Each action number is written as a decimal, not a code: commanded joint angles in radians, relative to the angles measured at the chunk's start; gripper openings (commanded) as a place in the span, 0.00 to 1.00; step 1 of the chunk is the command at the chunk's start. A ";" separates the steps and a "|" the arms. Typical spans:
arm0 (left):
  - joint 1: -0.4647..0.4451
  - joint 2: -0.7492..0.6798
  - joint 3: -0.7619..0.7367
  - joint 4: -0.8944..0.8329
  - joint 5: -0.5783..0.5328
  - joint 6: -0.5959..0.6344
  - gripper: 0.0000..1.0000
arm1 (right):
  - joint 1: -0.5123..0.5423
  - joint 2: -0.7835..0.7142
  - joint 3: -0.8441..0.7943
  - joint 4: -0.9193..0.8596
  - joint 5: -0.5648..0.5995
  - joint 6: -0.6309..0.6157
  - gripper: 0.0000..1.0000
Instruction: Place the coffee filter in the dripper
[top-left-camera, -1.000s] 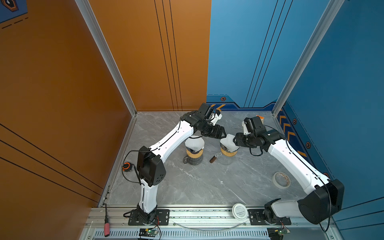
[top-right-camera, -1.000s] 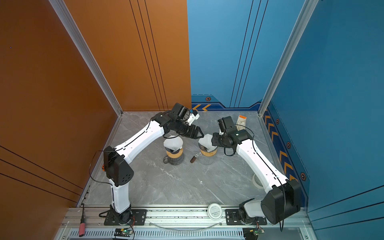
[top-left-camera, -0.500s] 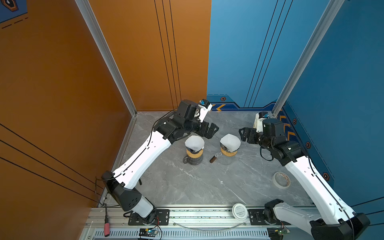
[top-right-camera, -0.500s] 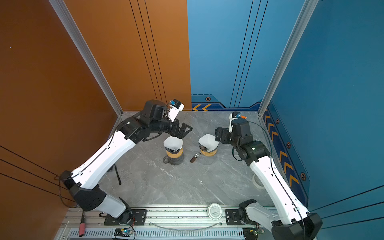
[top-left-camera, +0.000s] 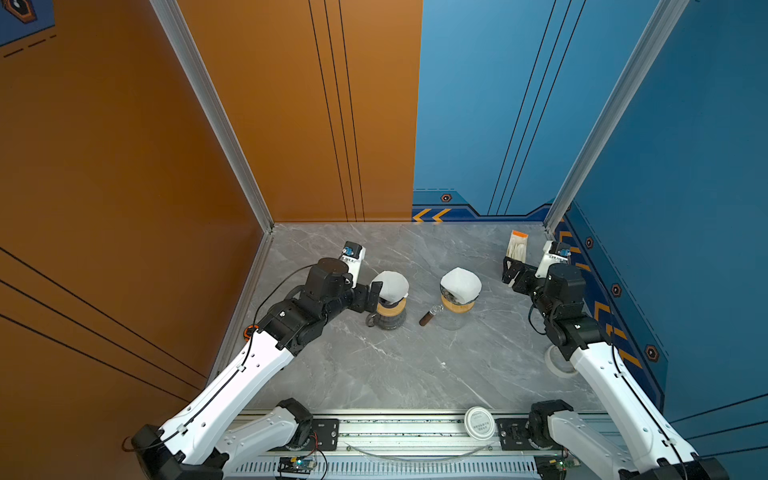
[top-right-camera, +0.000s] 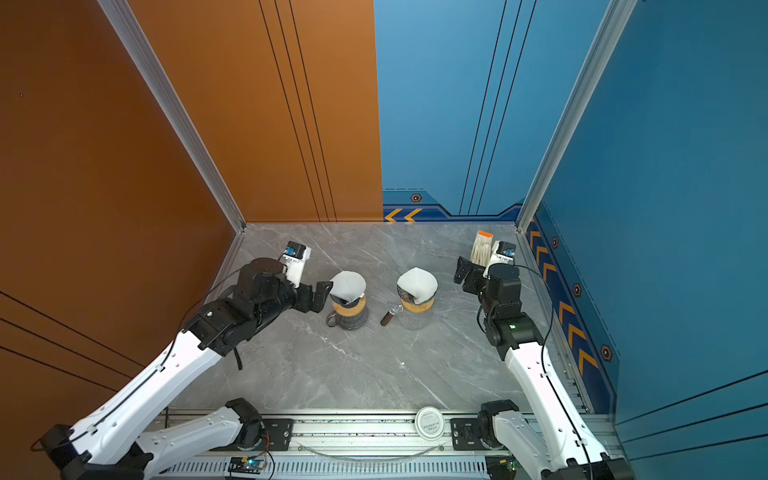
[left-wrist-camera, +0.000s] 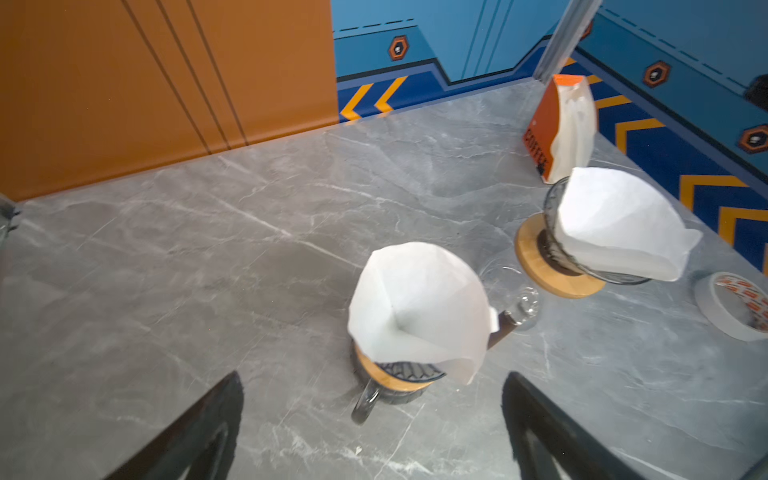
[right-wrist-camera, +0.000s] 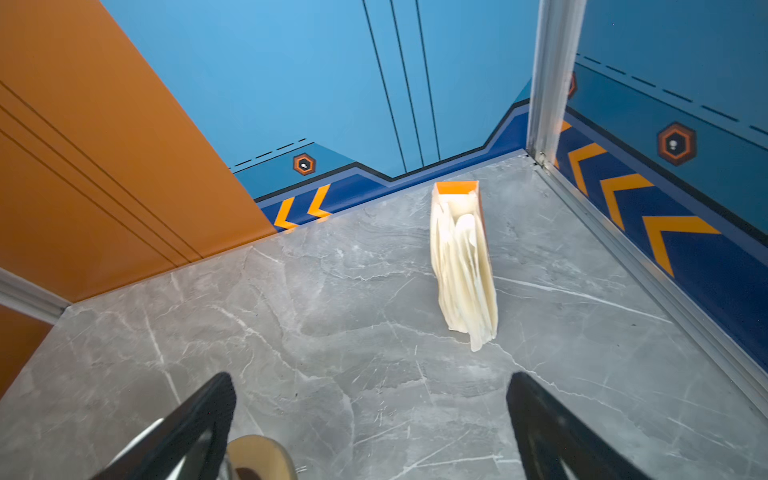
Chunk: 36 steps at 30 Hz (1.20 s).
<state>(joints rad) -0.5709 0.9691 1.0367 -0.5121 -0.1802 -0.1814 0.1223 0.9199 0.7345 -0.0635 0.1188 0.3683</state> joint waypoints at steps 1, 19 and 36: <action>0.045 -0.097 -0.121 0.069 -0.128 -0.056 0.98 | -0.019 -0.029 -0.102 0.206 0.080 -0.038 1.00; 0.383 -0.053 -0.599 0.668 -0.177 0.022 0.98 | -0.038 0.239 -0.442 0.725 0.116 -0.224 1.00; 0.448 0.332 -0.736 1.300 -0.253 0.162 0.98 | -0.102 0.652 -0.508 1.293 0.043 -0.282 1.00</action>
<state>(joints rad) -0.1352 1.2682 0.2981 0.6209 -0.4599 -0.0753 0.0250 1.5307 0.2550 1.0405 0.1799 0.0925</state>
